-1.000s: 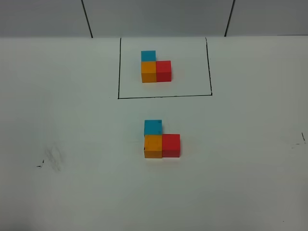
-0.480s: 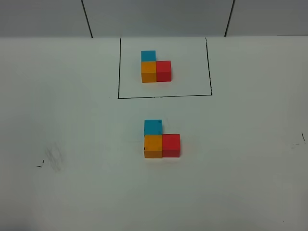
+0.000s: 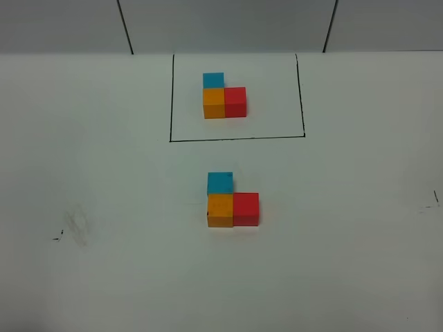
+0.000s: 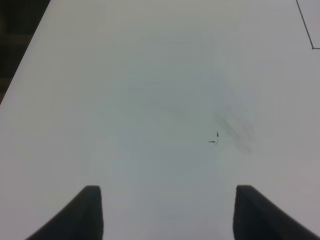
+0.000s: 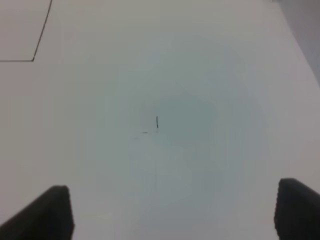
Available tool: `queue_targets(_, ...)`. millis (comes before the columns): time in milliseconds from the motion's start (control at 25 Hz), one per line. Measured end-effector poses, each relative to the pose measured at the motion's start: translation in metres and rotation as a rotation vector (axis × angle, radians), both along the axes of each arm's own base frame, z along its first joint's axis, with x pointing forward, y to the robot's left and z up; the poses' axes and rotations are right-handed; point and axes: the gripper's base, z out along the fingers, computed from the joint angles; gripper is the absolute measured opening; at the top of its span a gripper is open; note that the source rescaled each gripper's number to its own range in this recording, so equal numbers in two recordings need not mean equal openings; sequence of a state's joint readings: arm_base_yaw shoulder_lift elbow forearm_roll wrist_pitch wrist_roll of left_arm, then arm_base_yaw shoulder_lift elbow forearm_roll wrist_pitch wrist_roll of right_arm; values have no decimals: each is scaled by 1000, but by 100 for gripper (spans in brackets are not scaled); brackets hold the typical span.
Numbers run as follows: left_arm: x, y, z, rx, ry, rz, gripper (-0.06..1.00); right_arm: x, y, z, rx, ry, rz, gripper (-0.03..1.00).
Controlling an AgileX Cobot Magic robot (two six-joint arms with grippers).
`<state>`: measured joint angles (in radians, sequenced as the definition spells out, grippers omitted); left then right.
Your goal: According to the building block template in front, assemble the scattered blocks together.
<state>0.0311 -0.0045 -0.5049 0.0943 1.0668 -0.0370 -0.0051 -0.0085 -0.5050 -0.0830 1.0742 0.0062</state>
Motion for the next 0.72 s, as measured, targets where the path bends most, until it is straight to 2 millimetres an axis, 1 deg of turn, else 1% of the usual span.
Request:
queue_targets(160, 0, 0, 0, 0, 0, 0, 22, 0, 2, 0, -8, 3, 23, 64)
queue_targets(720, 0, 0, 0, 0, 0, 0, 22, 0, 2, -1, -6, 5, 25, 64)
